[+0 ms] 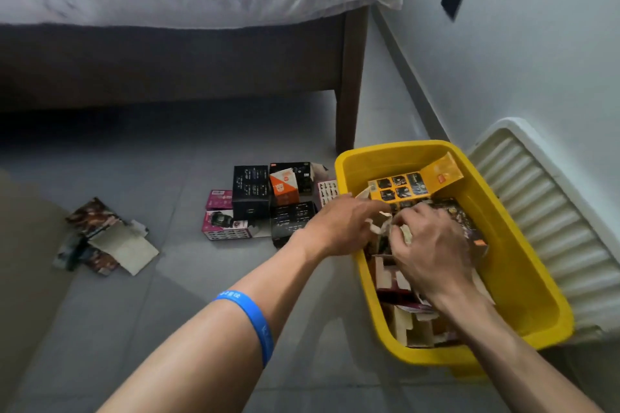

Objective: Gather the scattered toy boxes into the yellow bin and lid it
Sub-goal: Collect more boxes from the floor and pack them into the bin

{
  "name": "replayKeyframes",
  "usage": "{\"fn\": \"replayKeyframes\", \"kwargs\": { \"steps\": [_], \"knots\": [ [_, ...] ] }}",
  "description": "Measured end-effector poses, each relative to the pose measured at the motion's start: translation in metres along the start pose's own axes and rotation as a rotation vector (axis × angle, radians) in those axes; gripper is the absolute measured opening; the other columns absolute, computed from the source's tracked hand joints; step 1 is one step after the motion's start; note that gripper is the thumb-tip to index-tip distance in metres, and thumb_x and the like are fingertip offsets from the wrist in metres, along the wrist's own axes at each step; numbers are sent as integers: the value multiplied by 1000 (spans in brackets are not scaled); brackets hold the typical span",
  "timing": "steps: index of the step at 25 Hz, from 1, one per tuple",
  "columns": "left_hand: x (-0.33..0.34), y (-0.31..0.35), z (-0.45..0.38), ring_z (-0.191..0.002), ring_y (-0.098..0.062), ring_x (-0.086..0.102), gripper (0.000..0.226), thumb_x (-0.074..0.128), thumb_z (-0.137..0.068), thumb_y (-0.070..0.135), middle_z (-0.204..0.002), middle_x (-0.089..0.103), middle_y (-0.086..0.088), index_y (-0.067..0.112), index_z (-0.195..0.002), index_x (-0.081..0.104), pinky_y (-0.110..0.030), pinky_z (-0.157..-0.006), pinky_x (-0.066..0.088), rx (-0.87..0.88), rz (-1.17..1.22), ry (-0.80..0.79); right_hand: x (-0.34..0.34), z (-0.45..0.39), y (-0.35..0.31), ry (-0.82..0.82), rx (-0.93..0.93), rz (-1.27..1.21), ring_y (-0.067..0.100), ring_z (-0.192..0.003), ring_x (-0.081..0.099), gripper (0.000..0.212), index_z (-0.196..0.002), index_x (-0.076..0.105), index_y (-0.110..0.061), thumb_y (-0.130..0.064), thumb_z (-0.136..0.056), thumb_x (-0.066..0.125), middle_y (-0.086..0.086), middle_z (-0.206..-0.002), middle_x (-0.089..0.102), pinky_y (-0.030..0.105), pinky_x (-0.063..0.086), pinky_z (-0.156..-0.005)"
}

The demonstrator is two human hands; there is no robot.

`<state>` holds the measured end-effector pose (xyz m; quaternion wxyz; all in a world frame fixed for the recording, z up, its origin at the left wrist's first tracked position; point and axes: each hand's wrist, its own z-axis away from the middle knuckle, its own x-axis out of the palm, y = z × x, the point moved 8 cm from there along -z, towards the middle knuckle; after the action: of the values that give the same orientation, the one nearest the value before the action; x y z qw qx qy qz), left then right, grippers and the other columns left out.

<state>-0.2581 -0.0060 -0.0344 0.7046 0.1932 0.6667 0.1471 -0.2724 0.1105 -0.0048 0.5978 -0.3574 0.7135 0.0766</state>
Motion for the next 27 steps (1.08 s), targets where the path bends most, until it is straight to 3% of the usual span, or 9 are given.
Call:
{"fn": "replayKeyframes", "kwargs": {
  "steps": [2,4,10,13,17,21,23,25,27],
  "knots": [
    [-29,-8,28,-96,-24,64,29,54,-88,6,-108,71,-6,13,-113,68,-45,-83,53,30,-4,258,5,-15,-36,7,-86,-85,31,-79,57,17,-90,69,-10,-21,-86,56,10,-87,66,44,50,-69],
    [-49,-39,62,-89,-28,62,23,55,-87,12,-103,69,-9,11,-106,68,-45,-75,52,-55,-100,329,27,-24,-80,-61,-171,-148,32,-81,56,13,-90,69,-10,-18,-85,60,11,-88,66,43,49,-70],
    [-38,-199,180,-121,-30,53,45,54,-92,28,-137,55,-9,20,-136,52,-43,-99,45,-659,-229,-315,128,-26,-195,-611,-428,-83,17,-107,59,29,-119,64,-29,-32,-90,60,-6,-125,61,38,53,-89],
    [-67,-269,231,-129,-30,50,51,54,-92,28,-145,49,-9,19,-142,46,-41,-104,44,-794,-258,-452,153,-44,-248,-758,-546,122,17,-109,61,38,-127,58,-34,-36,-90,59,-7,-133,59,33,53,-85],
    [-110,-334,277,-127,-32,50,48,51,-90,25,-142,50,-13,15,-138,50,-39,-101,46,-963,-14,-223,167,-54,-314,-859,-588,239,20,-116,60,40,-132,56,-31,-36,-92,58,-1,-135,60,35,53,-91],
    [-138,-397,314,-126,-36,48,42,55,-87,28,-137,51,-14,17,-127,54,-40,-98,46,-1182,-76,166,195,-40,-341,-950,-719,285,18,-121,56,43,-136,52,-31,-34,-93,58,-6,-140,54,31,50,-95],
    [-127,-432,325,-136,-39,34,59,60,-87,36,-150,33,-16,23,-142,40,-43,-108,36,-1239,-18,219,213,-44,-337,-932,-711,244,18,-124,53,45,-138,49,-31,-36,-94,56,-7,-144,50,32,48,-98],
    [-95,-459,333,-142,-37,29,90,71,-83,35,-161,17,-14,37,-154,17,-44,-113,31,-1250,254,242,230,-45,-322,-924,-664,205,19,-127,51,49,-142,45,-32,-36,-94,56,-6,-148,46,33,47,-100],
    [-62,-452,326,-137,-33,41,105,78,-79,32,-157,31,-10,46,-153,5,-42,-108,38,-1152,448,279,238,-49,-310,-883,-594,146,22,-126,53,54,-144,42,-32,-34,-92,58,-5,-150,45,38,49,-98]
  ]
}}
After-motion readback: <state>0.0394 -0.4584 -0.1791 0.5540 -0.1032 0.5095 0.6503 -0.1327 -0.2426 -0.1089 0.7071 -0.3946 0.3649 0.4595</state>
